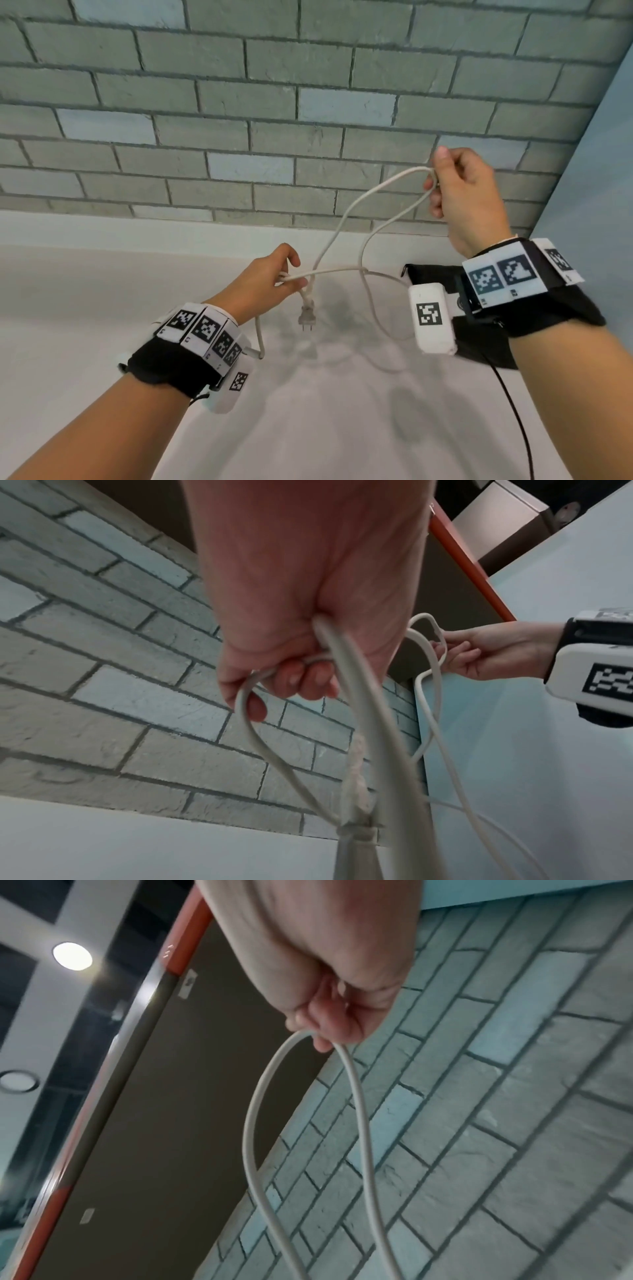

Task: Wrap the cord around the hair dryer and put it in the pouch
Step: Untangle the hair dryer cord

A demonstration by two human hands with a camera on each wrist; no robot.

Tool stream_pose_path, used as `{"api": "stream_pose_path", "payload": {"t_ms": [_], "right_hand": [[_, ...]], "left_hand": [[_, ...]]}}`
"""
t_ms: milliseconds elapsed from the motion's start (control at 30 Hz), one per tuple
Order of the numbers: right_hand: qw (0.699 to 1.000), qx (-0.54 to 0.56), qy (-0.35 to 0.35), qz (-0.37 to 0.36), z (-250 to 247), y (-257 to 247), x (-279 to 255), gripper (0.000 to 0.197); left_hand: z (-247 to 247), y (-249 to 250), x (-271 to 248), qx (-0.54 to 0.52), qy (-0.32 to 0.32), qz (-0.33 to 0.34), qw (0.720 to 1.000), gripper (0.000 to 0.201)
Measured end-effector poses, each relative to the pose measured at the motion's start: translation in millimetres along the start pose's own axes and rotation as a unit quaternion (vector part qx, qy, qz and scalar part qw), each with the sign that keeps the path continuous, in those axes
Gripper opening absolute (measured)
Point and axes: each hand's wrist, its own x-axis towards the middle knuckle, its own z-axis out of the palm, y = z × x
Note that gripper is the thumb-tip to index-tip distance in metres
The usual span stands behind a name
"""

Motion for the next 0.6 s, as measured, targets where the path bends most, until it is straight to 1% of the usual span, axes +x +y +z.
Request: {"api": "stream_pose_path", "payload": {"t_ms": [100,167,233,267,300,333,367,433,500,600], "right_hand": [[0.997,0.046,-0.049,0.028,1,8,-4,0.018],[0.99,0.117,-0.059,0.059,-2,7,-2,0.018],[0.971,0.223,-0.032,0.074,-8,2,1,0.022],[0.96,0.27,-0.009,0.07,-12,0,2,0.024],[0.954,0.293,0.013,0.061,-15,-1,3,0.025],[0.956,0.287,0.028,0.053,-17,2,3,0.024],[0.965,0.257,0.033,0.05,-18,4,2,0.024],[0.985,0.163,0.015,0.051,-14,15,-2,0.021],[0.995,0.082,-0.032,0.057,-6,30,-8,0.021],[0.991,-0.01,-0.112,0.077,9,51,-21,0.022]], "left_hand": [[-1,-6,2,0.026,-0.035,-0.024,0.999,0.016],[-2,-13,2,0.055,-0.058,-0.038,0.996,0.013],[-3,-23,0,0.088,-0.098,-0.056,0.99,0.017],[-3,-26,-2,0.1,-0.117,-0.059,0.986,0.02],[-3,-29,-3,0.101,-0.129,-0.065,0.984,0.023],[-3,-31,-5,0.088,-0.131,-0.068,0.985,0.023],[-2,-31,-5,0.065,-0.128,-0.074,0.987,0.02],[-3,-26,-4,0.007,-0.12,-0.079,0.99,0.011],[-4,-18,-3,-0.055,-0.13,-0.079,0.987,0.007],[-8,-8,-2,-0.105,-0.145,-0.082,0.98,0.013]]}}
